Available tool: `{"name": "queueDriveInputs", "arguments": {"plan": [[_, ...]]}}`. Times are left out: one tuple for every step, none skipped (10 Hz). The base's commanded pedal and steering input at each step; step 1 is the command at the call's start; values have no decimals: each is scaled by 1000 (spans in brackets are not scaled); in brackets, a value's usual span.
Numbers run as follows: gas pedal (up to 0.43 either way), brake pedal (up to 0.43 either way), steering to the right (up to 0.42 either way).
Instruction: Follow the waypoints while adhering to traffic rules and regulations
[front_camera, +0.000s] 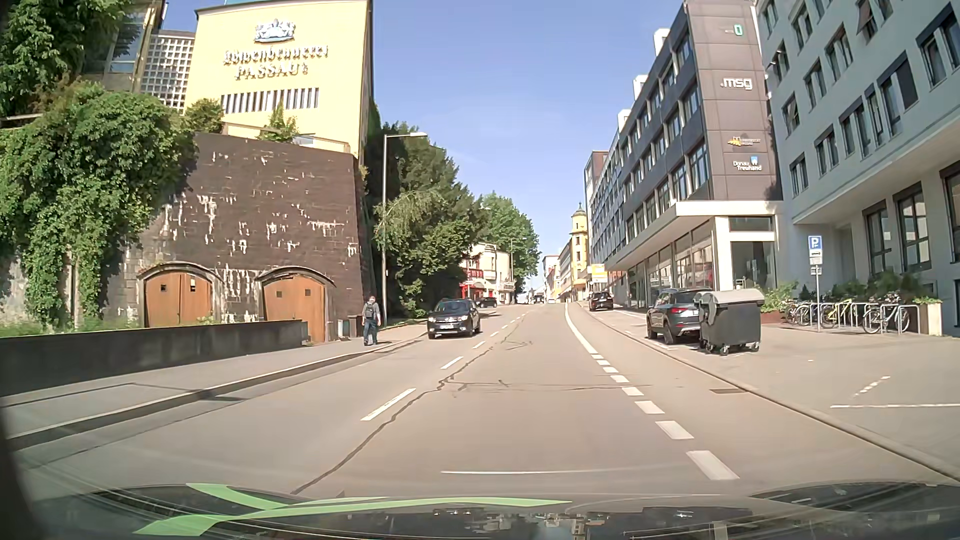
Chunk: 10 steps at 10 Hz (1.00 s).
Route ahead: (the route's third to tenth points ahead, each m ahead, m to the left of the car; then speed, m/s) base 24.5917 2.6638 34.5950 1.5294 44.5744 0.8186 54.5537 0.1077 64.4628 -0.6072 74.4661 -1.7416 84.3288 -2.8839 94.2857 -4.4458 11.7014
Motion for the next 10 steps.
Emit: {"name": "queueDriveInputs", "arguments": {"plan": [[157,0,13],[150,0,13],[138,0,13],[130,0,13],[130,0,13],[130,0,13],[130,0,12],[130,0,13],[130,0,12],[130,0,12]]}}
